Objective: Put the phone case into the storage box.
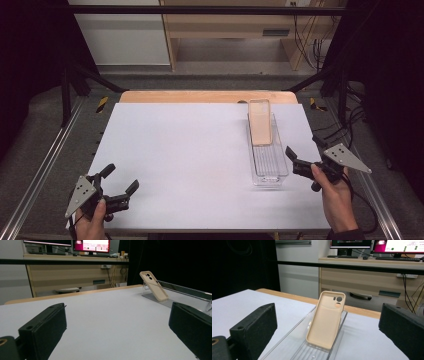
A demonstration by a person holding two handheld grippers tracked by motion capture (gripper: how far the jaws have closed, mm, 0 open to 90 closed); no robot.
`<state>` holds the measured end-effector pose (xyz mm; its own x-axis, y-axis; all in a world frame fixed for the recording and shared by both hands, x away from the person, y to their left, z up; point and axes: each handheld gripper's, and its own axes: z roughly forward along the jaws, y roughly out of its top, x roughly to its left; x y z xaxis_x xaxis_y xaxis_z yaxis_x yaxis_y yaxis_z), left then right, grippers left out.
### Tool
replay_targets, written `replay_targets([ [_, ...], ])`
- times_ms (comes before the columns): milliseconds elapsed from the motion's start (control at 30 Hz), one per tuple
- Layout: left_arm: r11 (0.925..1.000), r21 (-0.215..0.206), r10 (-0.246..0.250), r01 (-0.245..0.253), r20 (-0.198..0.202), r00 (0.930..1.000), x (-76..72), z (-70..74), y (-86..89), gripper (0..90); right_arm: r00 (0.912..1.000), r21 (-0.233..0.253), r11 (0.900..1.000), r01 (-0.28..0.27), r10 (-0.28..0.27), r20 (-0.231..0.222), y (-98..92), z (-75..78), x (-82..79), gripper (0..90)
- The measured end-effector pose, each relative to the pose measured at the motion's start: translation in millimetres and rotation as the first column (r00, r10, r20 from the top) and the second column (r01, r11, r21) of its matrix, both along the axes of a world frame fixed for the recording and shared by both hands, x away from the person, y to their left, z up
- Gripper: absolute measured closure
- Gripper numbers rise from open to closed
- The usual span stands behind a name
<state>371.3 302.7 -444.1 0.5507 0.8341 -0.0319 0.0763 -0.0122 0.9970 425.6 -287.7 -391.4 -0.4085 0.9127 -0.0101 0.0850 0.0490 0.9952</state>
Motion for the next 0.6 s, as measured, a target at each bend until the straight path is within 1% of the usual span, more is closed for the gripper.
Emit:
replay_targets([
  [233,1.0000,0.001,-0.003,0.003,0.001,1.0000,0.4,-0.3,0.0,1.0,1.0000,-0.001,1.000,-0.007,0.007,-0.002,0.5,-12.3,-8.9,2.2],
  [333,1.0000,0.000,-0.004,0.004,0.000,1.0000,0.4,-0.5,-0.4,1.0,1.0000,0.006,1.000,-0.003,0.003,0.006,0.0,-16.7,-12.6,2.2],
  [600,1.0000,-0.002,-0.006,0.006,0.002,1.0000,0.2,-0.4,-1.1,1.0,0.9999,0.005,1.000,0.004,-0.004,0.016,-0.6,-28.5,-18.9,2.2],
])
